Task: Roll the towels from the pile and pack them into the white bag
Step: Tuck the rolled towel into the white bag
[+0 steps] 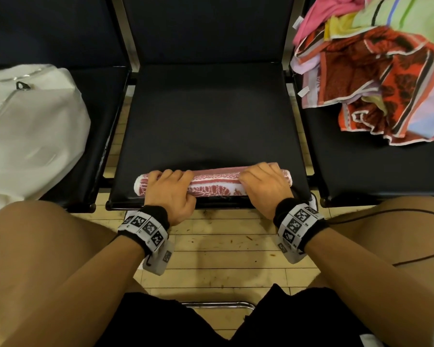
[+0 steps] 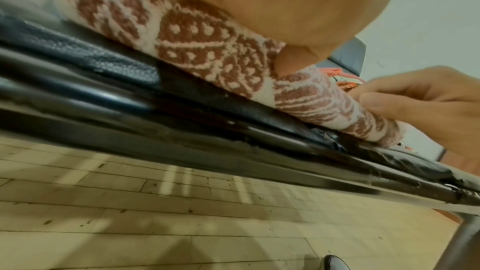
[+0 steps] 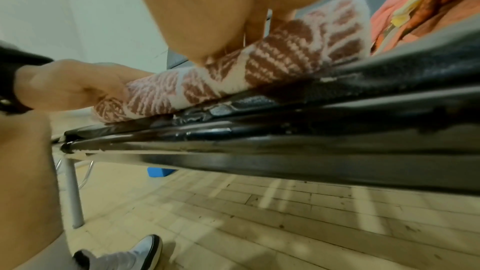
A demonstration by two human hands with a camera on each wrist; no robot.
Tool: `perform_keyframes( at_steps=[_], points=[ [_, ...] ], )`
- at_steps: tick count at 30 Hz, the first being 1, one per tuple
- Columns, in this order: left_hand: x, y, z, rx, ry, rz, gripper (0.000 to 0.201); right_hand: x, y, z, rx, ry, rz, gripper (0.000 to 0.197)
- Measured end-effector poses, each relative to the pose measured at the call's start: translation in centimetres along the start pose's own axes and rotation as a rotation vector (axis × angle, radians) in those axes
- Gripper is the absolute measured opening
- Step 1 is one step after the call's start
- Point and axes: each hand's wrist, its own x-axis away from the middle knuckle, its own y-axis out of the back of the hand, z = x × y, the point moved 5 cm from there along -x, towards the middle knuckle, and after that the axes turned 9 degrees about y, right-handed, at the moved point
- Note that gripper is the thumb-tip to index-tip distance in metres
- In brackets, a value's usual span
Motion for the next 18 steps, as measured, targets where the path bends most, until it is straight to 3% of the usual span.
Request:
perform_keyframes(
  at_steps=[5, 10, 12, 15, 18],
  points=[
    [-0.5, -0.2, 0.2, -0.020, 0.014, 0.012, 0.053, 0.7, -0.8, 0.4, -0.066, -0.057, 0.116, 0.045],
    [-0.6, -0.2, 0.4, 0.041, 0.124, 0.050, 0.039, 0.5, -0.8, 0.3, -0.071, -0.060, 0.118, 0.036],
    [-0.5, -0.1, 0.3, 0.019, 0.140, -0.021, 0.036, 0.3, -0.9, 0.4, -0.037, -0.062, 0.138, 0.037],
    [0.0, 0.5, -0.4, -0.025, 0.059, -0.186, 0.019, -0.1, -1.2, 0.2, -0.031, -0.076, 0.161, 0.037],
    [0.4, 0.5, -0.9, -0.001, -0.033, -0.203, 0.013, 0.0, -1.5, -0.1, -0.055, -0.088, 0.165, 0.042]
  ],
)
